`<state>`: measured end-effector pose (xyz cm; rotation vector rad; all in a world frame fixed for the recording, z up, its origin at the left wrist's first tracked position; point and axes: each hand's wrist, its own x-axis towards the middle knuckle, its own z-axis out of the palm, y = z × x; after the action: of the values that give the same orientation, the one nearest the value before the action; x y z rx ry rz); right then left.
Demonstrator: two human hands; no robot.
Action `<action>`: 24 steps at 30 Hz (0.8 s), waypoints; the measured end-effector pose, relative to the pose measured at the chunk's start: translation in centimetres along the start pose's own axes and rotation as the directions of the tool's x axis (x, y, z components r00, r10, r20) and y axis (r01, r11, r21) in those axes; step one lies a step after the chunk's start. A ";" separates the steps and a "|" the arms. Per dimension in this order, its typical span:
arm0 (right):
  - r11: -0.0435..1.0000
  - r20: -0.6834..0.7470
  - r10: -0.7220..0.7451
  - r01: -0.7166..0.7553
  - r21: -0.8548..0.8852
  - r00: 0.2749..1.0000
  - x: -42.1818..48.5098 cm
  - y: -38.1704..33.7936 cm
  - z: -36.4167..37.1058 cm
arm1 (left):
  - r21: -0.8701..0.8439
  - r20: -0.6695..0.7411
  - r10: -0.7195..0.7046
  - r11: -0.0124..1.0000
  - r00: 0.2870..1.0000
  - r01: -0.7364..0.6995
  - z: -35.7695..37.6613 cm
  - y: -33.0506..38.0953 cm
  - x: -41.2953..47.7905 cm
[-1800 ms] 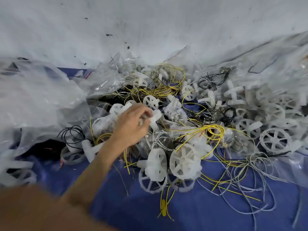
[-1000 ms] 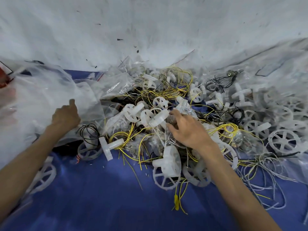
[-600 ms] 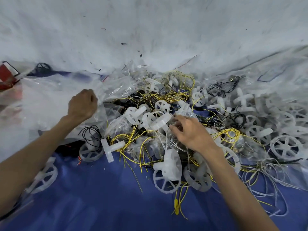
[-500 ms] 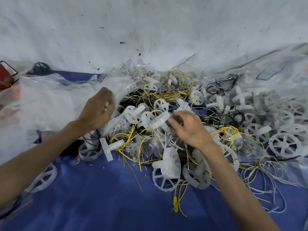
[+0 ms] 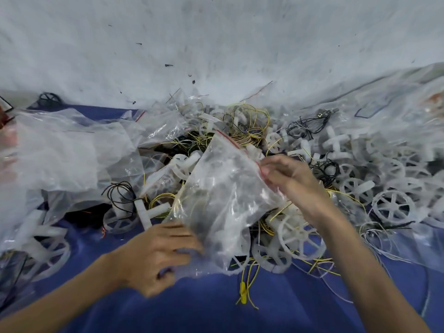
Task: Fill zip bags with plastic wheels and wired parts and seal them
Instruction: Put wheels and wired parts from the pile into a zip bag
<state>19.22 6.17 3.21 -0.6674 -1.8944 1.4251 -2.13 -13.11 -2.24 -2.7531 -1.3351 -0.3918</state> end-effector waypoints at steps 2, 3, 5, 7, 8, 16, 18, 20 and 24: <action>0.993 0.058 -0.025 0.032 -0.116 0.998 -0.6 -0.1 0.2 | 0.019 0.134 -0.083 0.997 0.988 0.081 -0.5 -0.3 -0.2; 0.990 0.074 -0.018 0.028 -0.137 0.997 -0.9 -0.1 0.4 | 0.037 0.144 -0.142 0.990 0.979 0.139 -0.9 -0.4 -0.3; 0.984 0.064 -0.001 0.013 -0.179 0.998 -1.5 -0.1 0.9 | -0.056 0.015 -0.295 0.954 0.955 0.295 -1.6 -0.3 -0.3; 0.974 0.052 -0.029 0.040 -0.223 0.998 -2.1 -0.4 1.8 | -0.406 -0.224 -0.498 0.829 0.838 0.384 -2.4 1.0 1.0; 0.966 0.048 -0.054 0.065 -0.249 0.997 -2.4 -0.6 2.6 | -0.533 -0.265 -0.608 0.739 0.749 0.412 -2.7 1.7 2.2; 0.883 -0.051 -0.234 0.191 -0.428 0.971 -5.1 1.2 7.0 | -0.189 -0.330 -0.737 0.664 0.589 0.724 -3.2 2.6 6.7; 0.835 -0.086 -0.240 0.161 -0.526 0.967 -5.2 2.2 6.1 | -0.151 -0.343 -0.747 0.642 0.569 0.752 -3.4 1.8 5.4; 0.700 -0.092 -0.353 0.197 -0.686 0.931 -5.4 2.8 5.3 | -0.152 -0.356 -0.763 0.617 0.539 0.772 -3.9 1.0 4.4; 0.429 -0.016 -0.570 0.280 -0.859 0.822 -6.9 4.4 4.0 | -0.194 -0.311 -0.784 0.606 0.537 0.772 -2.8 1.0 3.3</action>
<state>20.66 -0.13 -3.18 -0.6738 -2.2000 -0.0291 0.04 -11.65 1.32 -1.7432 -2.3602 -0.9126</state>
